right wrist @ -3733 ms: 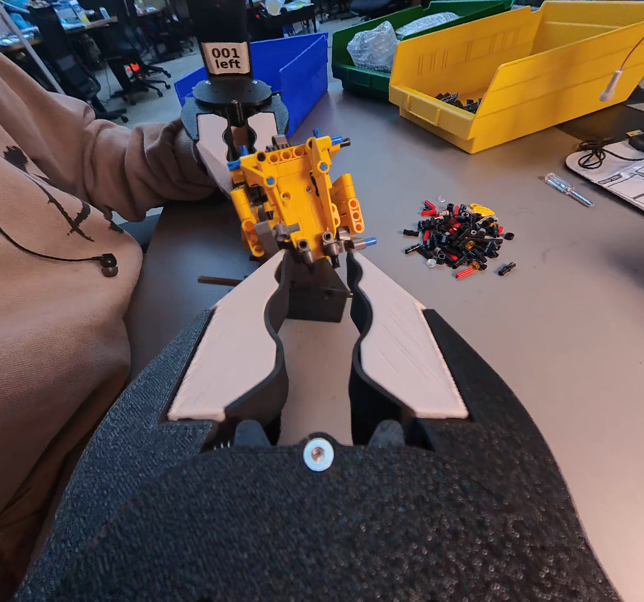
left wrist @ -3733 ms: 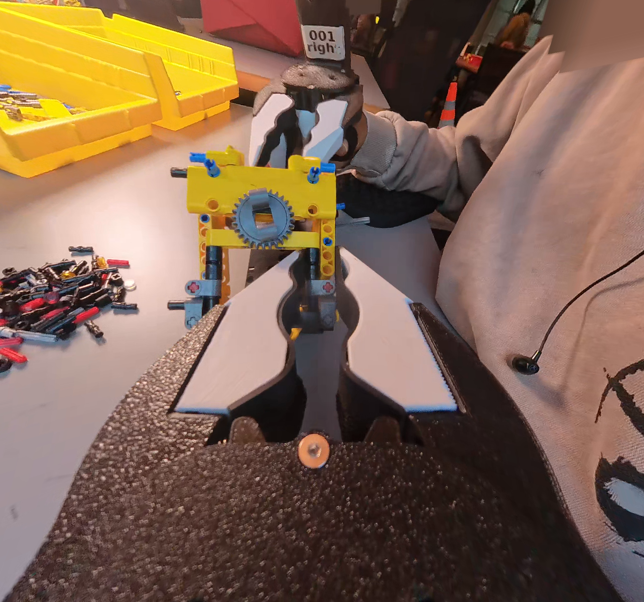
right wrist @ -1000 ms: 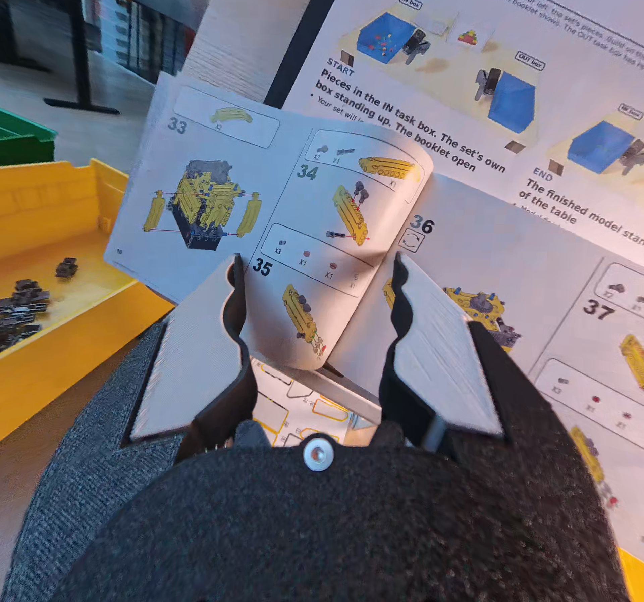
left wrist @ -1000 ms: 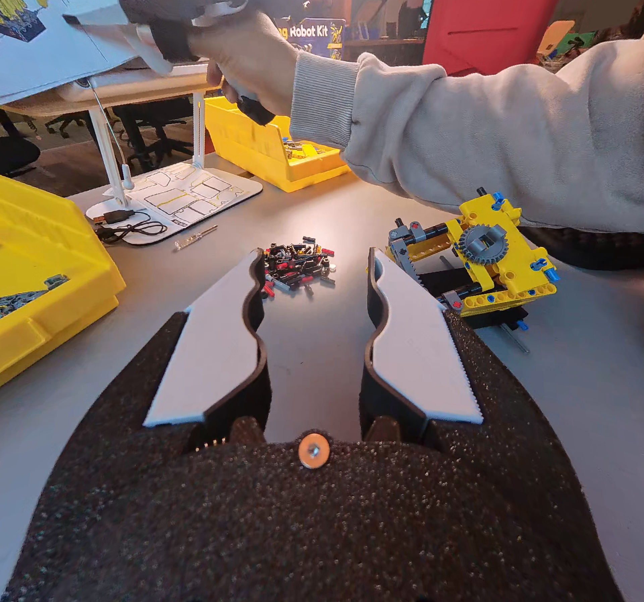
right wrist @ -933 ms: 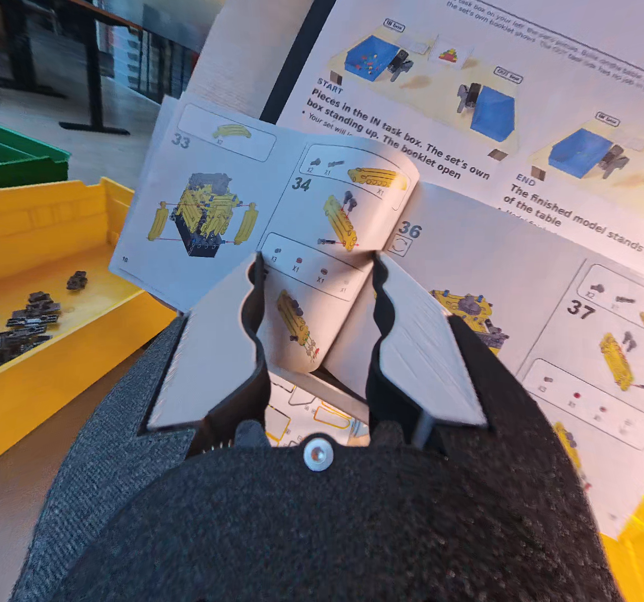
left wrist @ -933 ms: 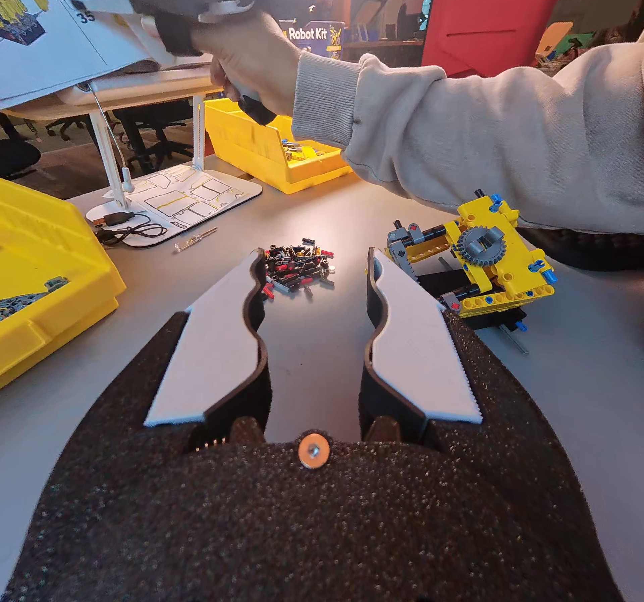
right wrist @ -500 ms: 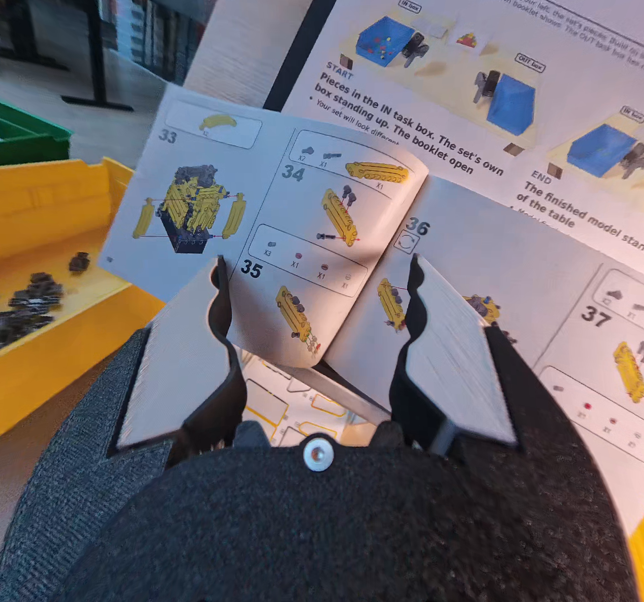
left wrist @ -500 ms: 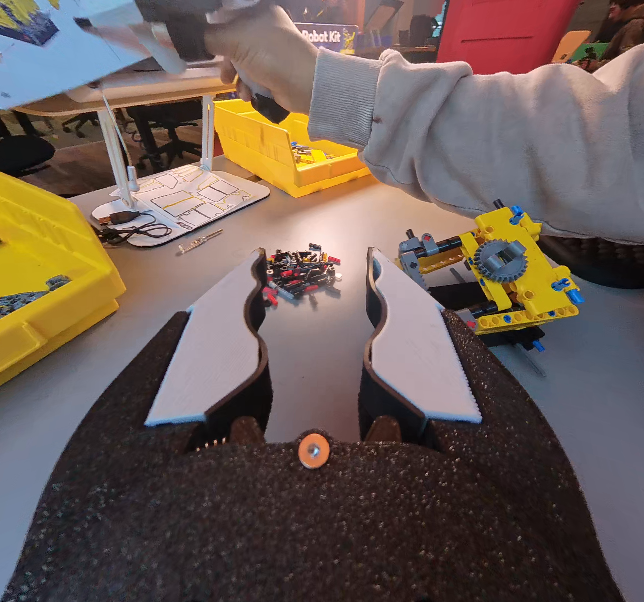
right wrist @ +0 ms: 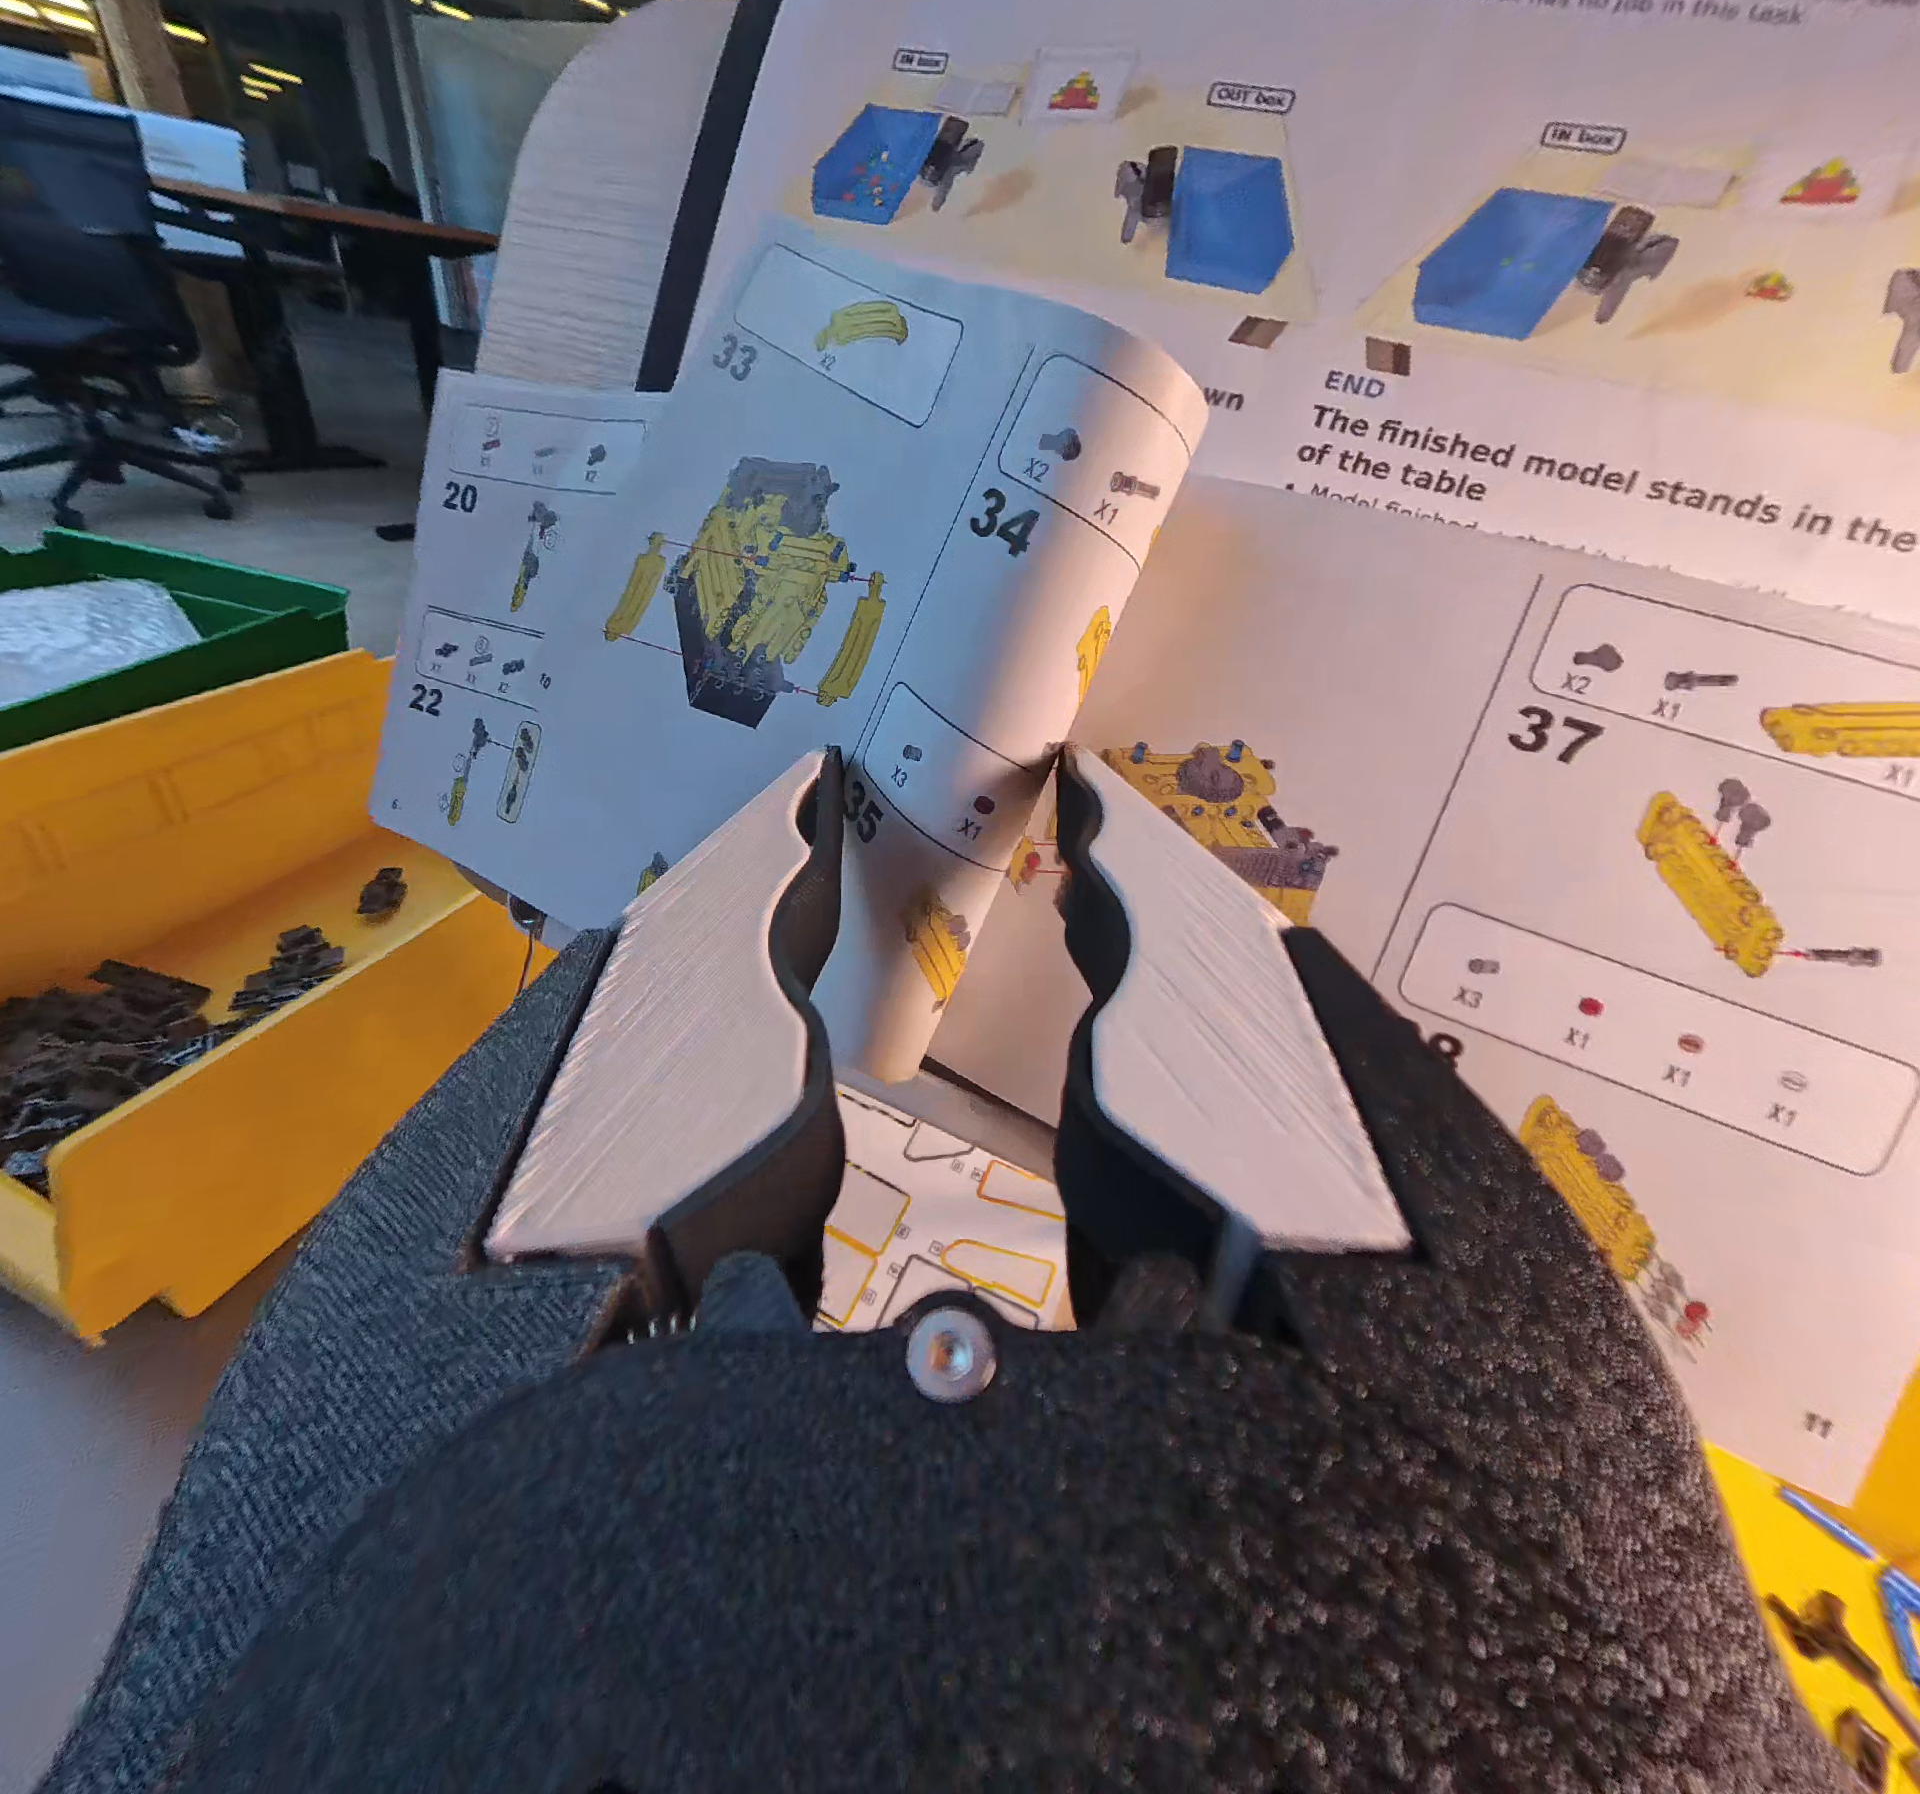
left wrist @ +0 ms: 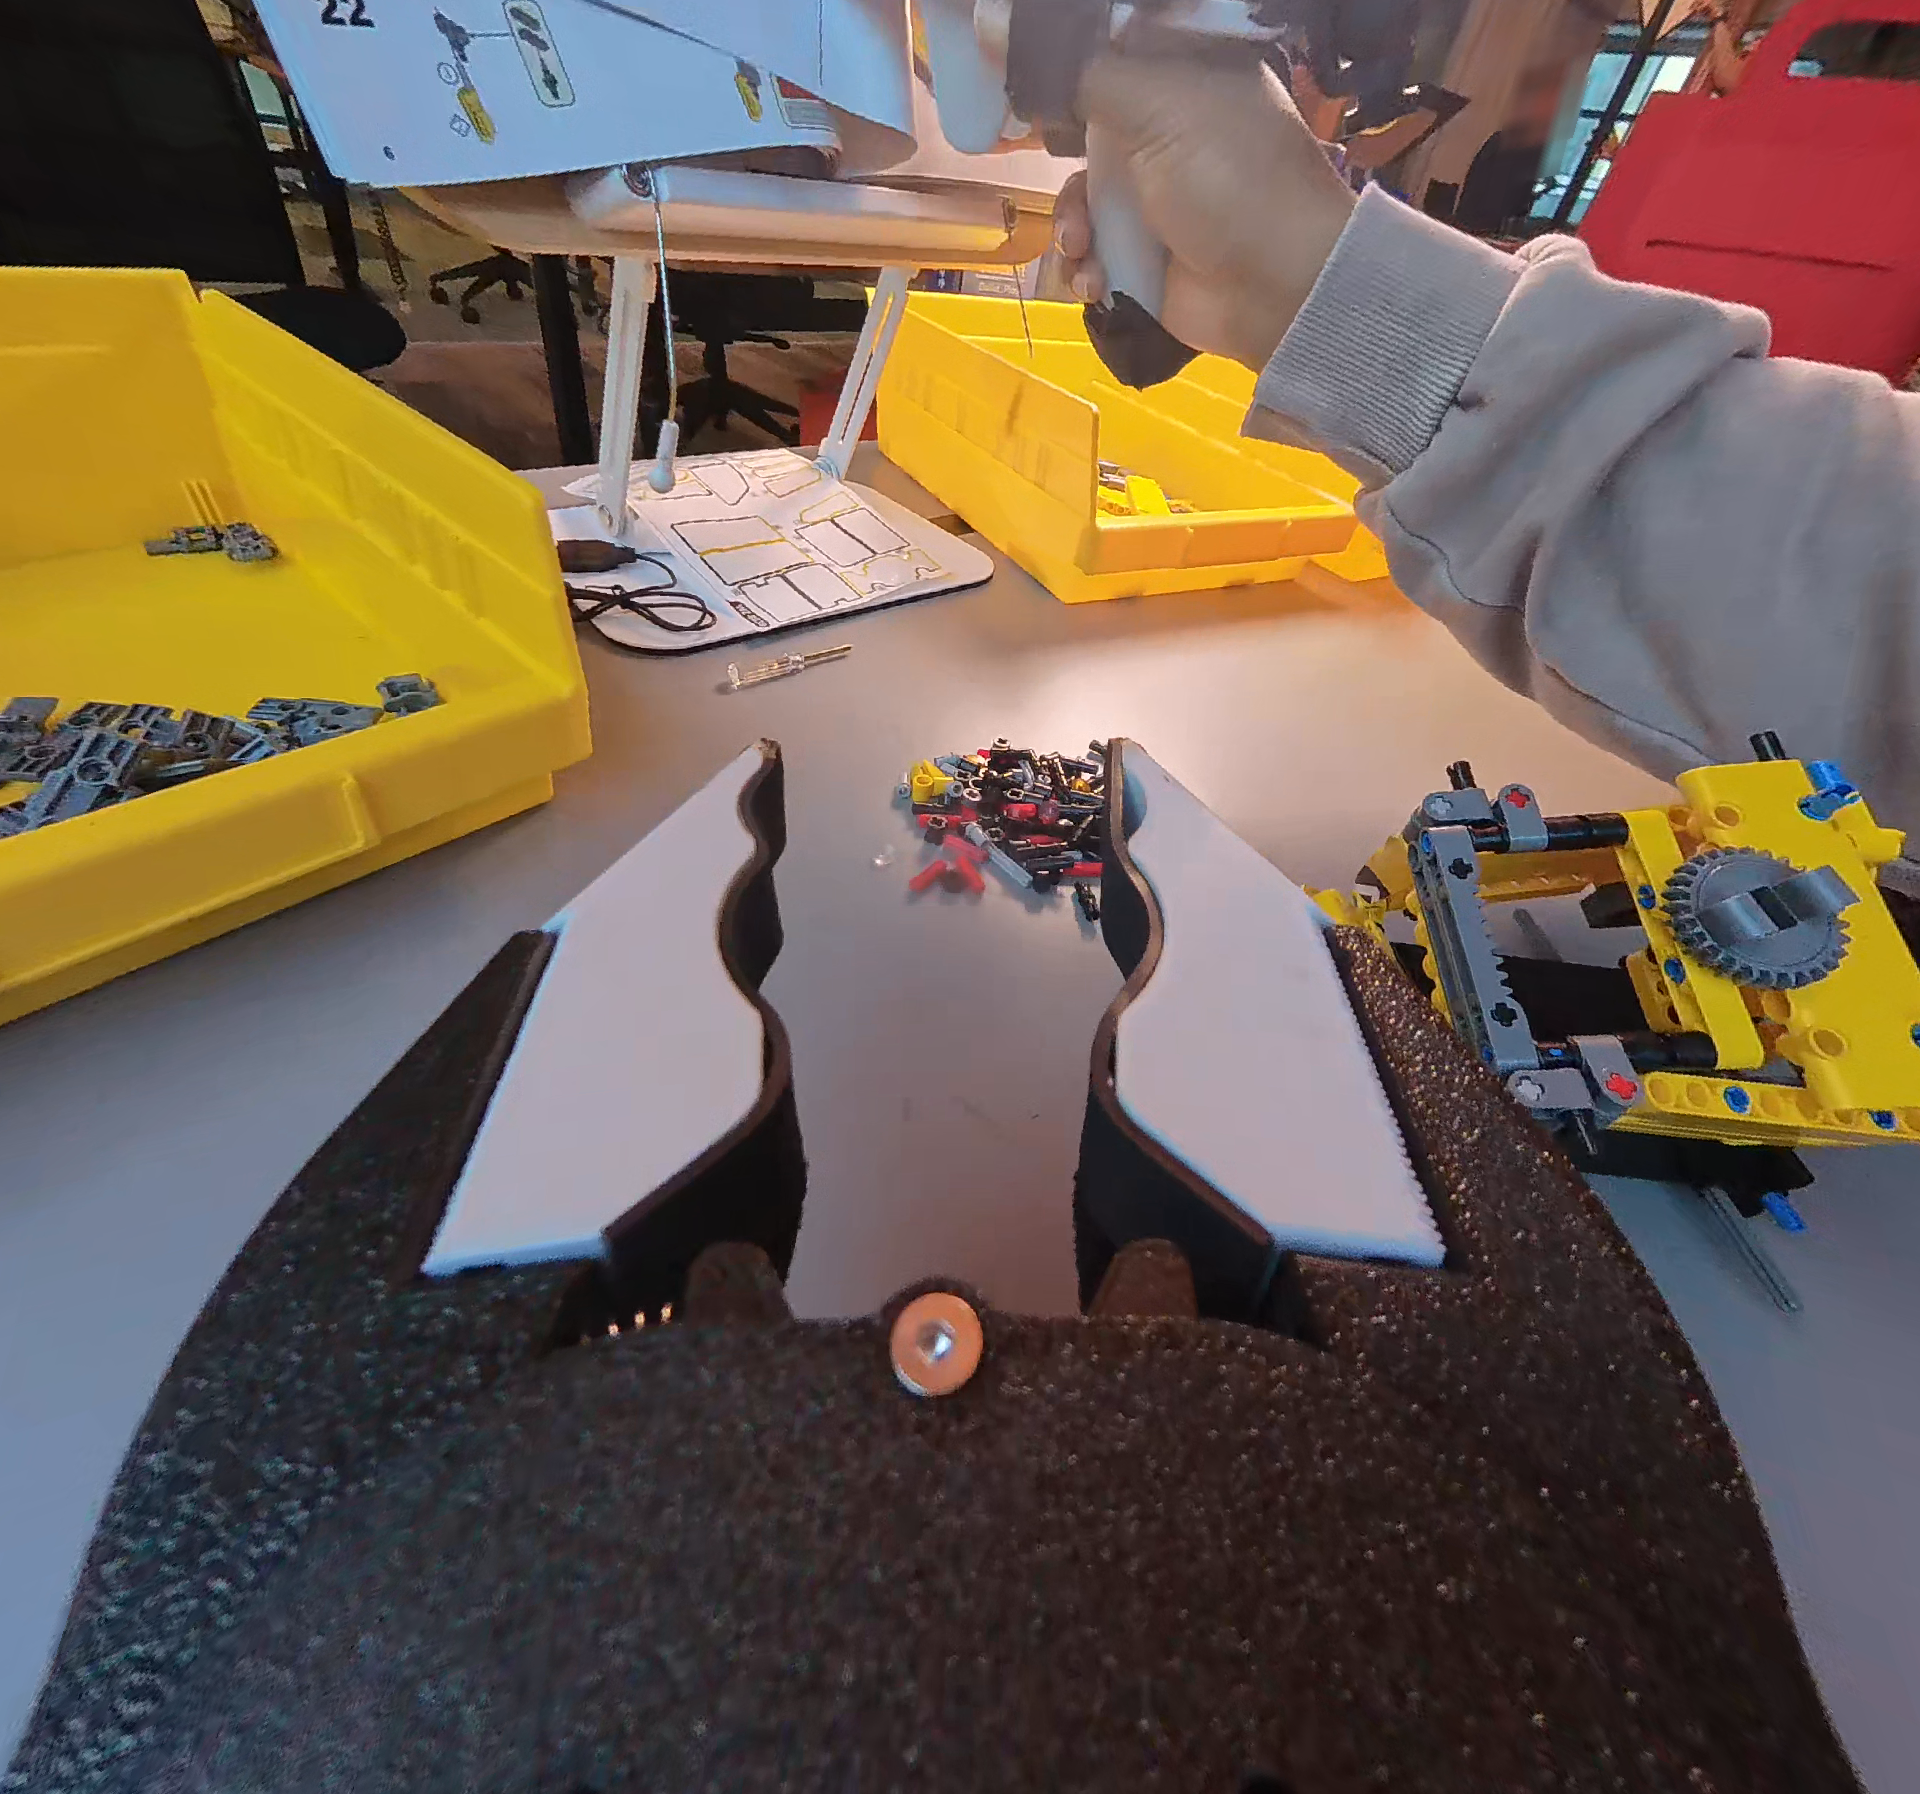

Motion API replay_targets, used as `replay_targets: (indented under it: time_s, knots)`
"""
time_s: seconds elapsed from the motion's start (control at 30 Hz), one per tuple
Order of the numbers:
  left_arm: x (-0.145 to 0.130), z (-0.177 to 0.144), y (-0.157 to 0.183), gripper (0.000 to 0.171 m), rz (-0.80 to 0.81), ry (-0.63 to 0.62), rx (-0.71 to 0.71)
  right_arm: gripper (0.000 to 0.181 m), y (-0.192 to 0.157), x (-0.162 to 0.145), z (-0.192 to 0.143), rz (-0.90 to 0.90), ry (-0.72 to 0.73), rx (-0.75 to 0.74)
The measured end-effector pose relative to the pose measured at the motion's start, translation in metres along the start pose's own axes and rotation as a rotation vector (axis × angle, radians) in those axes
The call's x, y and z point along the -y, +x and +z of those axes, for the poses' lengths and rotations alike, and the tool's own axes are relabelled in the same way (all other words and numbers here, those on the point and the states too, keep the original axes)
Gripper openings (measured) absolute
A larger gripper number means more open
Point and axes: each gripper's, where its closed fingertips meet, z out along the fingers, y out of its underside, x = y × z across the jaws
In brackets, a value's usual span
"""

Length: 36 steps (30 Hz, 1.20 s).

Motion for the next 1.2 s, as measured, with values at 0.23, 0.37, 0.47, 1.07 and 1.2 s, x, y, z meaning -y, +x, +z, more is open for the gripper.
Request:
replay_targets:
  time_s: [0.23, 0.37, 0.47, 1.07, 1.2]
  knots:
    - [-0.001, 0.005, 0.003, 0.06, 0.043, -0.012, 0.0, 0.026, -0.005, 0.004, -0.006, 0.064, 0.043, 0.087]
    - [0.016, 0.013, -0.006, 0.061, 0.064, 0.003, 0.008, 0.023, -0.01, 0.008, -0.009, 0.116, 0.067, 0.168]
    - [0.038, 0.023, -0.014, 0.062, 0.073, 0.032, 0.003, 0.029, -0.012, 0.01, -0.013, 0.164, 0.081, 0.228]
    - [0.22, 0.192, -0.099, 0.044, 0.076, 0.069, -0.144, 0.021, -0.015, 0.011, -0.025, 0.151, 0.091, 0.455]
    - [0.212, 0.207, -0.08, 0.032, 0.119, 0.026, -0.279, 0.019, -0.014, 0.007, -0.027, 0.145, 0.089, 0.501]
